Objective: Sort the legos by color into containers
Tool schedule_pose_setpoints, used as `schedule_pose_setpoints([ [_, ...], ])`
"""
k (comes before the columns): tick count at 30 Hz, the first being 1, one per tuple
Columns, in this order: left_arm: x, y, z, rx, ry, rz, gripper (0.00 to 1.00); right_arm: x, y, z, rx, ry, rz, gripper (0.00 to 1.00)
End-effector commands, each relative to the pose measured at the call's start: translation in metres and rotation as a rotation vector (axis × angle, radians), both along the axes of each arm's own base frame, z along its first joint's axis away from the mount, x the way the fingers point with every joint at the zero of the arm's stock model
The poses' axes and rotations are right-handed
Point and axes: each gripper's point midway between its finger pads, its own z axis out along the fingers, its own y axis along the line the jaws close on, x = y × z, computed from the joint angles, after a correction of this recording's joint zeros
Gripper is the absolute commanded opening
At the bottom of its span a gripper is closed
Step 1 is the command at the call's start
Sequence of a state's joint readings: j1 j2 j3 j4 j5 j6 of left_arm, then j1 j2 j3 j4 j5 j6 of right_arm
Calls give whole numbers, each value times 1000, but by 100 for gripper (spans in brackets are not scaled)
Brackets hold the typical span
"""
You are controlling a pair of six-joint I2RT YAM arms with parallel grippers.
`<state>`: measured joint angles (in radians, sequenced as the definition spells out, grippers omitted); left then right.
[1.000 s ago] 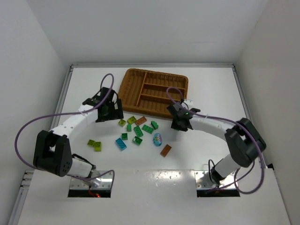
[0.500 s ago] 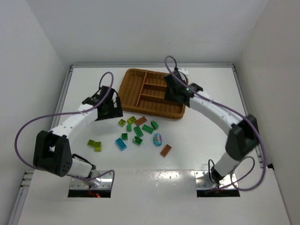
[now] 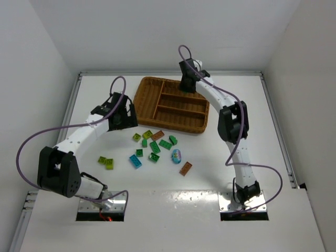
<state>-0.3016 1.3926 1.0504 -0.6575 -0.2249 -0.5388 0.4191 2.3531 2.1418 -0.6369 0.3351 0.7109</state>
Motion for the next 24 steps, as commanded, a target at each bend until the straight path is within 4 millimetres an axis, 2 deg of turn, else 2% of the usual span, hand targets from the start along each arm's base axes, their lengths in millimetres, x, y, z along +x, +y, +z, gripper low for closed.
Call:
schedule_pose_setpoints([
  [1,9,-4,9,-6,-23,-6,100,13,-6,3,31,-10,1,29],
  [2,9,-4,9,-6,-23,-6,100,15,-13,-5,25,4,-11,29],
  [3,10,-2,7,5,-16,0,100,20,-16,-3,37,-10,-27,29],
  [5,10,-2,4,8,-8,0,100,24,-15,-13,36,-6,-27,32],
  [7,10,-2,4,8,-8,0,100,30,-20,-11,47,-18,-44,37],
  [8,10,-2,4,8,-8,0,100,30,-20,-11,47,-18,-44,54],
  [9,9,-4,4,0,-5,-5,100,32,-19,-9,50,-26,-44,62],
  [11,9,-4,4,0,-5,-6,100,32,-19,4,58,-46,-44,75],
  [12,9,-4,4,0,-5,-6,100,30,-20,18,65,-65,-43,75],
  [14,7,-3,0,2,4,-6,100,18,-24,25,31,-65,-51,72],
  [15,7,-3,0,2,4,-6,100,10,-22,31,31,-65,-42,70],
  [16,7,-1,0,11,1,0,100,-10,-26,13,-1,-16,-42,68],
  [17,7,-1,4,8,-9,0,100,-20,-19,54,42,-97,-20,66],
  [18,6,5,5,30,-18,16,100,-49,-24,26,14,-31,-7,65],
  [19,6,5,5,31,-18,16,100,-66,-21,28,24,-32,15,65],
  [20,4,8,5,41,-23,24,100,-83,-7,63,73,-110,59,65],
  [21,2,11,5,40,-25,33,100,-116,-5,33,71,-31,115,67],
  [22,2,11,5,40,-25,33,100,-134,8,32,84,-31,176,69],
  [23,3,15,5,40,-25,44,100,-160,7,25,77,-10,230,72],
  [24,0,16,4,41,-24,44,100,-177,18,20,95,21,302,74],
])
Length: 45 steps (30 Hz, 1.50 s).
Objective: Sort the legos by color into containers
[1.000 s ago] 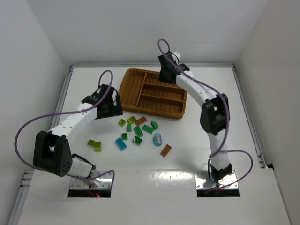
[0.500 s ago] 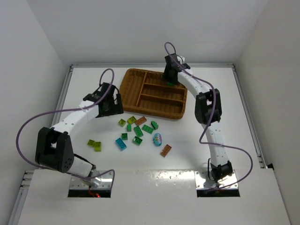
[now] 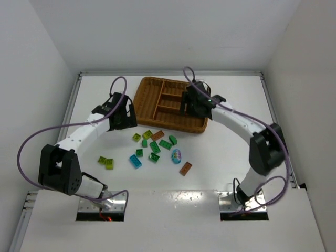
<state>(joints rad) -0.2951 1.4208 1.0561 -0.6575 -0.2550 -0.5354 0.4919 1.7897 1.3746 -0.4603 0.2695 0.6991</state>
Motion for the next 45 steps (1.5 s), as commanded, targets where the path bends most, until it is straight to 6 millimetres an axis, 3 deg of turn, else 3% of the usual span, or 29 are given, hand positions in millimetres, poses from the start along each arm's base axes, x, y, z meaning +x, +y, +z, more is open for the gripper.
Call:
schedule_pose_setpoints([
  [1,-3,7,10,5,-34,8,100,-48,37,-1,70,-2,230,76],
  [2,-3,10,10,5,-34,17,100,-75,46,-18,44,48,315,77],
  [5,-8,12,5,8,-23,17,100,-110,61,-37,-9,104,461,77],
  [8,-11,7,2,-26,-10,26,100,-127,67,-67,-32,185,522,77],
  [13,-12,1,7,-69,-30,24,100,-119,82,-73,-4,179,552,71],
  [19,-12,1,10,-72,-41,24,100,-108,92,-95,-22,218,550,66],
  [22,-12,1,10,-72,-41,24,100,-100,95,-101,-28,215,522,57],
  [24,-12,-1,10,-79,-38,19,100,-95,97,-100,-30,200,516,49],
  [28,-12,-1,10,-79,-38,19,100,-89,95,-92,-47,186,488,22],
  [29,-13,-1,10,-74,-38,12,100,-88,96,-84,-39,169,489,13],
  [30,-12,1,10,-67,-40,17,100,-83,96,-61,-23,114,482,11],
  [32,-12,3,10,-59,-42,21,100,-82,91,-40,-17,73,448,11],
  [33,-10,2,14,-62,-51,21,100,-76,83,-21,-18,26,407,11],
  [37,-10,2,10,-59,-41,22,100,-54,57,2,-66,-33,276,11],
  [38,-7,1,14,-61,-50,21,100,-38,51,11,-68,-55,227,11],
  [40,-7,1,11,-59,-41,22,100,-14,34,12,-96,-54,146,11],
  [42,-7,1,11,-59,-41,22,100,13,32,10,-101,-49,100,12],
  [43,-7,1,8,-61,-33,29,100,31,31,23,-77,-67,82,14],
  [44,-7,1,8,-61,-33,29,100,40,28,21,-88,-58,77,14],
  [45,-7,1,8,-61,-33,29,100,50,26,2,-109,-19,65,14],
])
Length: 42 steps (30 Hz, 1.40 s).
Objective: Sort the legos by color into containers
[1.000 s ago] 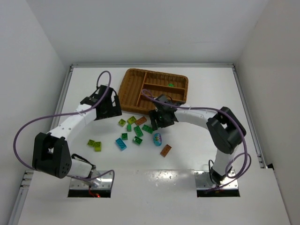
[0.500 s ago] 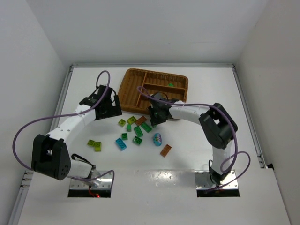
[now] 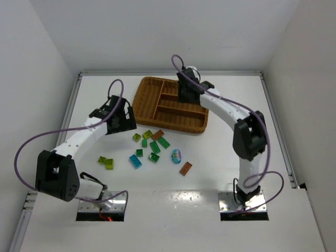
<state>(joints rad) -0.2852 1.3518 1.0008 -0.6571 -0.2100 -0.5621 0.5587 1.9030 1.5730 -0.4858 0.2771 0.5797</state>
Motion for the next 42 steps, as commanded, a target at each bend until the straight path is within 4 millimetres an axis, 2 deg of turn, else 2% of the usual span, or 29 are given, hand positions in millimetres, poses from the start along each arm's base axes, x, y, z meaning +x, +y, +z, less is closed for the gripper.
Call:
schedule_pose_setpoints([
  [1,10,2,8,-6,-28,22,100,47,-23,-5,-34,12,-114,14],
  [3,12,1,11,-8,-36,22,100,63,-25,-9,-16,20,-121,14],
  [4,12,1,8,-6,-28,22,100,75,-19,-14,10,26,-109,15],
  [6,11,0,8,-8,-25,9,100,91,-32,-21,16,36,-137,17],
  [7,14,-1,9,-8,-25,9,100,103,-27,-28,47,43,-131,18],
  [8,14,-1,9,-8,-25,9,100,110,-37,-33,44,51,-153,18],
  [10,14,-1,9,-8,-25,9,100,124,-39,-32,67,33,-166,20],
  [11,14,-1,6,-5,-16,9,100,125,-36,-36,74,39,-158,24],
  [12,14,-1,6,-5,-16,9,100,133,-39,-39,83,35,-175,44],
  [14,14,-1,3,-3,-7,9,100,136,-41,-37,78,22,-184,63],
  [15,14,-1,3,-3,-7,9,100,137,-45,-24,74,-7,-199,67],
  [17,13,-2,3,-6,-4,-4,100,132,-49,-12,71,-24,-208,67],
  [18,13,-2,3,-6,-4,-4,100,123,-48,-17,54,-20,-197,67],
  [19,11,-1,0,-4,5,-4,100,114,-53,9,63,-52,-203,61],
  [20,11,0,3,1,-6,1,100,95,-47,-2,42,-34,-186,59],
  [21,9,1,3,0,-9,1,100,83,-45,3,44,-37,-174,55],
  [22,9,3,3,9,-12,7,100,54,-50,10,46,-27,-168,55],
  [24,7,3,9,3,-31,7,100,17,-35,17,63,-33,-122,55],
  [25,4,4,5,1,-21,14,100,-16,-39,-10,34,28,-108,57],
  [26,1,3,5,-7,-22,9,100,-44,-23,11,62,-2,-44,59],
  [27,1,3,9,-11,-37,9,100,-63,-16,9,80,11,-11,63],
  [28,-2,4,5,-8,-25,9,100,-90,-19,-14,51,63,8,70],
  [30,-6,3,8,-20,-37,4,100,-134,-2,-20,56,114,106,80],
  [31,-9,4,3,-22,-23,13,100,-153,-5,-35,34,156,118,85],
  [32,-13,5,2,-22,-23,13,100,-165,-1,-39,29,168,139,87],
  [33,-13,4,2,-27,-24,21,100,-186,4,-48,22,191,173,91],
  [36,-18,5,4,-35,-36,28,100,-213,20,-60,34,227,237,91],
  [38,-20,6,4,-36,-39,28,100,-220,26,-78,8,267,241,91],
  [42,-22,7,0,-34,-30,28,100,-214,39,-95,-24,276,238,87],
])
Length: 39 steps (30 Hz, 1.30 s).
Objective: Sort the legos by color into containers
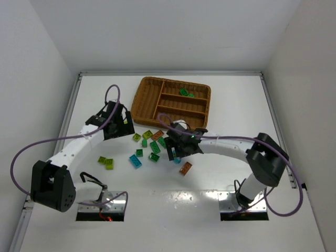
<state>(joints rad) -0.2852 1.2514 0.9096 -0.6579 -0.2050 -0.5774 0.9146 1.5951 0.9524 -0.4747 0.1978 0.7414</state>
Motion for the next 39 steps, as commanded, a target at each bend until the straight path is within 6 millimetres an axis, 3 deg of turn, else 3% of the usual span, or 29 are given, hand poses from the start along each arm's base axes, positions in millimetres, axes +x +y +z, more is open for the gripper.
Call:
schedule_pose_setpoints([
  [1,0,2,4,-19,-22,18,100,10,21,-5,30,-16,-24,84],
  [9,2,1,5,-16,-32,11,100,18,18,-36,-59,-8,-86,65],
  [13,-4,7,0,6,-18,22,100,19,24,-37,-41,-7,-82,51],
  [14,-3,8,3,5,-31,36,100,21,22,-36,-53,-16,-88,43],
  [16,-5,12,5,25,-25,48,100,25,22,-24,-59,-55,-95,37],
  [21,-1,35,19,61,-25,145,100,37,17,24,-4,-147,-100,36],
  [27,7,56,20,92,25,226,100,74,14,91,62,-272,-148,36],
  [34,11,46,17,50,47,198,100,144,8,99,29,-285,-225,36],
  [35,13,41,17,25,43,185,100,157,12,109,46,-301,-227,36],
  [36,13,41,17,24,43,184,100,168,8,108,60,-289,-244,36],
  [37,14,38,14,16,42,166,100,177,10,93,48,-261,-249,36],
  [39,14,36,11,7,44,160,100,194,12,95,45,-264,-247,36],
])
